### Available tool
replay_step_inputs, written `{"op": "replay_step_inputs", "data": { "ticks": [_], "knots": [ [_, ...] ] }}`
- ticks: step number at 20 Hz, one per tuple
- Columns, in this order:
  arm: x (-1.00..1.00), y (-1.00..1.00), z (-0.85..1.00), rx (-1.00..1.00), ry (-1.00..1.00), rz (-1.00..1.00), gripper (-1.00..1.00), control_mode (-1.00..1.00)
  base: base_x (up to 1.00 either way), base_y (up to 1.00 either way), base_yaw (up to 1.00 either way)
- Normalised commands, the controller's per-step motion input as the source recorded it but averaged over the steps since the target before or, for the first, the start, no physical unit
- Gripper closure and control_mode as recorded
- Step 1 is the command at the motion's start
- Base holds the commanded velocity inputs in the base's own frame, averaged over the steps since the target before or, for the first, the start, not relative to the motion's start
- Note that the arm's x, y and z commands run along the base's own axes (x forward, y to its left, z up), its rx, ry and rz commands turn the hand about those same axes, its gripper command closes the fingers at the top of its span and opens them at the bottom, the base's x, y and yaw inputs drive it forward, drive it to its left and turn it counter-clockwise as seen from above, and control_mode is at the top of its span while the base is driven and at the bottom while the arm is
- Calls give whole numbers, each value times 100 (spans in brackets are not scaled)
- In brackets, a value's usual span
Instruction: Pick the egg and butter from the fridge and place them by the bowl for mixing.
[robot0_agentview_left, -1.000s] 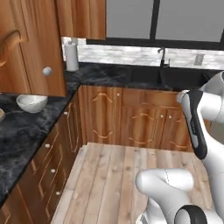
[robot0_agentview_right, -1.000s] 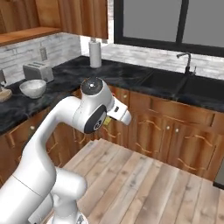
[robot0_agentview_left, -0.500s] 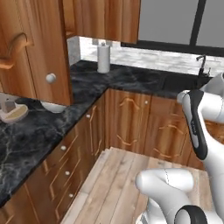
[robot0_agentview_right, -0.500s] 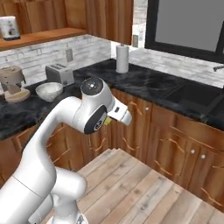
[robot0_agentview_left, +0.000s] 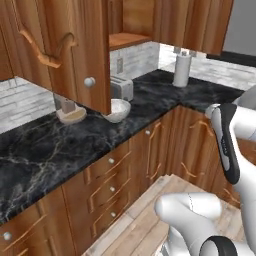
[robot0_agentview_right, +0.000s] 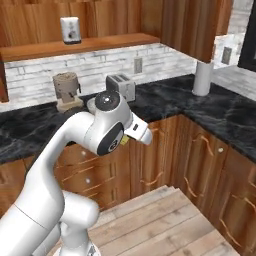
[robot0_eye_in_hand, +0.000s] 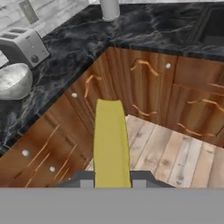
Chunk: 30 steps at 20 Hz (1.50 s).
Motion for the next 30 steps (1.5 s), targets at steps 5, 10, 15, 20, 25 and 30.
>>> {"op": "replay_step_inputs", "data": {
  "ticks": [5,10,15,20,25,30],
  "knots": [
    [0,0,0,0,0,0,100,100,67,-7,43],
    [0,0,0,0,0,0,100,100,57,-15,41],
    [0,0,0,0,0,0,100,100,36,-29,40],
    [0,0,0,0,0,0,100,100,33,-34,37],
    [0,0,0,0,0,0,100,100,35,-43,26],
    [0,0,0,0,0,0,100,100,36,-47,19]
  ]
}}
